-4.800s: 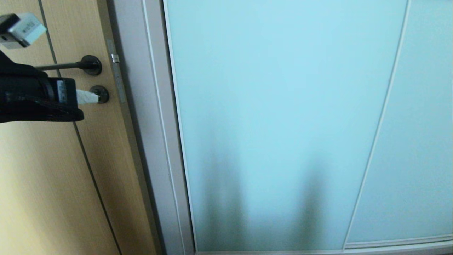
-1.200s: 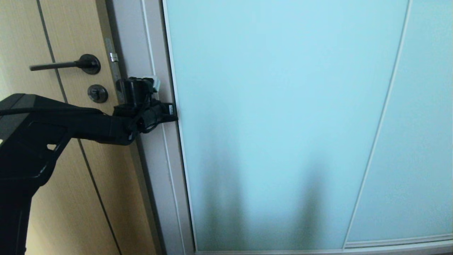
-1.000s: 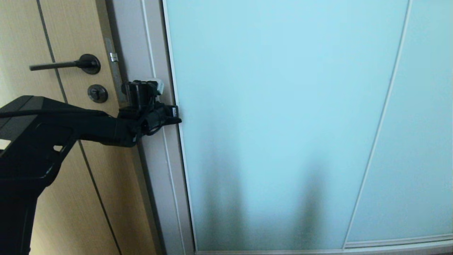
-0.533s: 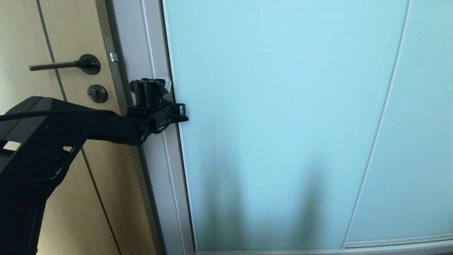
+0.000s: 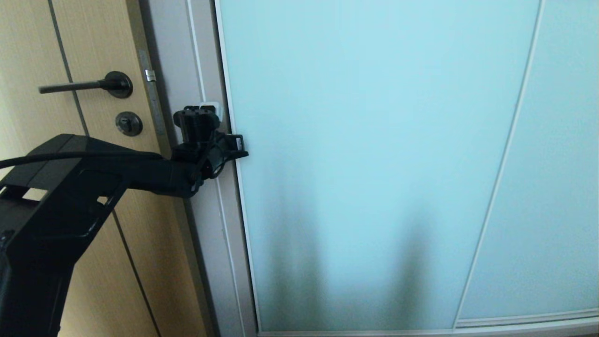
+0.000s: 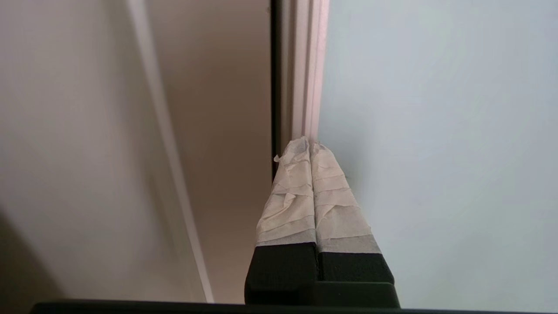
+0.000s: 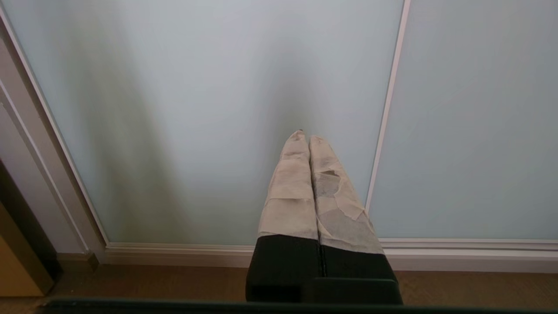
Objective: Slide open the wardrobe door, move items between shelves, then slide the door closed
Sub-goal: Open the door
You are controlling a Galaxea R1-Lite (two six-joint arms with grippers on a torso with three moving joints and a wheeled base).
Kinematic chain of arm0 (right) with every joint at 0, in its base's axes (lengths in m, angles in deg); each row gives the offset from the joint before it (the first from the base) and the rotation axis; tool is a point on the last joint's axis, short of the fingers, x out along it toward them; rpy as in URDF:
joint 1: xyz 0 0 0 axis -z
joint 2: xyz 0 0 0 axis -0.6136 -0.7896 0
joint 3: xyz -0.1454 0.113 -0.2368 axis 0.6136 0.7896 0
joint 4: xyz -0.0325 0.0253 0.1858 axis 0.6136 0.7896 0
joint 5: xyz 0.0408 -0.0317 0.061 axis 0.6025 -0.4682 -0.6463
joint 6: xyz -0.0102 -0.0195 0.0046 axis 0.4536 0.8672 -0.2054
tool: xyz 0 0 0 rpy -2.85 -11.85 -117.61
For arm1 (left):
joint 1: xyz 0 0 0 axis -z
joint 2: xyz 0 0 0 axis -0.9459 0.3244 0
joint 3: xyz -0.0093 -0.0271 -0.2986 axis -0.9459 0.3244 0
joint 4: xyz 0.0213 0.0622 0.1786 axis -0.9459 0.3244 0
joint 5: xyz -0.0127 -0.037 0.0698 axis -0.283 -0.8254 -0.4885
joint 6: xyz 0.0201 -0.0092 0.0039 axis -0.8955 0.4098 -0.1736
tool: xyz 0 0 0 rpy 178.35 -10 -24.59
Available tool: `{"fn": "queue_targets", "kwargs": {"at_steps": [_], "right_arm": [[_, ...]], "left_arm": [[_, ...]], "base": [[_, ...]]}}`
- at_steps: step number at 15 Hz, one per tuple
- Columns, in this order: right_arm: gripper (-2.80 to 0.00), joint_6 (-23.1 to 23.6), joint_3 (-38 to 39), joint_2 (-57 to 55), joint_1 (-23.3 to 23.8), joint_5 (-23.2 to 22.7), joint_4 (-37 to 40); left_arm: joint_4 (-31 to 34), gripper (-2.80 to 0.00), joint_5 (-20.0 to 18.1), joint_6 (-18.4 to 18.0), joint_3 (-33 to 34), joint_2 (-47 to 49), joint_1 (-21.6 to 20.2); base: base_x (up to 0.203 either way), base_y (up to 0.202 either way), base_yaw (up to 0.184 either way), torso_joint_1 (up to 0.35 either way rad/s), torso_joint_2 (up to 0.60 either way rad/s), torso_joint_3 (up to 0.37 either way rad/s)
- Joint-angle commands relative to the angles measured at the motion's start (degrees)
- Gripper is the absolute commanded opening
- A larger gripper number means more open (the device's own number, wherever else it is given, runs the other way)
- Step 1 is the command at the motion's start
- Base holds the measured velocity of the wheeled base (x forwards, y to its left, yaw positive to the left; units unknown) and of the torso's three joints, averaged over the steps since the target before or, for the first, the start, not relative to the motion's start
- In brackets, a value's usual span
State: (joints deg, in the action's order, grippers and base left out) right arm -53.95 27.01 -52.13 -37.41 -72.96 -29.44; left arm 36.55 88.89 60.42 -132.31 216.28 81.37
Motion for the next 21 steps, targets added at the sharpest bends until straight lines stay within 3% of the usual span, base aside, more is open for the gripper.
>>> {"fn": "queue_targets", "kwargs": {"at_steps": [1,4,7,11,21], "right_arm": [[-2.80,0.0,0.0,-0.1,0.0,0.0,0.0],[-2.80,0.0,0.1,-0.1,0.0,0.0,0.0],[-2.80,0.0,0.1,-0.1,0.0,0.0,0.0],[-2.80,0.0,0.1,-0.1,0.0,0.1,0.0],[-2.80,0.0,0.1,-0.1,0.0,0.0,0.0]], "left_arm": [[-4.4,-2.80,0.3,0.3,6.3,-3.5,0.1],[-7.8,-2.80,0.9,0.4,7.0,-2.9,0.2],[-11.9,-2.80,5.4,0.2,4.7,-0.5,0.2],[-14.4,-2.80,6.8,-0.2,2.3,1.5,0.2],[-13.8,-2.80,6.2,-0.3,-3.3,7.2,0.2]], "base": [[0.000,0.000,0.000,0.000,0.00,0.000],[0.000,0.000,0.000,0.000,0.00,0.000],[0.000,0.000,0.000,0.000,0.00,0.000],[0.000,0.000,0.000,0.000,0.00,0.000],[0.000,0.000,0.000,0.000,0.00,0.000]]}}
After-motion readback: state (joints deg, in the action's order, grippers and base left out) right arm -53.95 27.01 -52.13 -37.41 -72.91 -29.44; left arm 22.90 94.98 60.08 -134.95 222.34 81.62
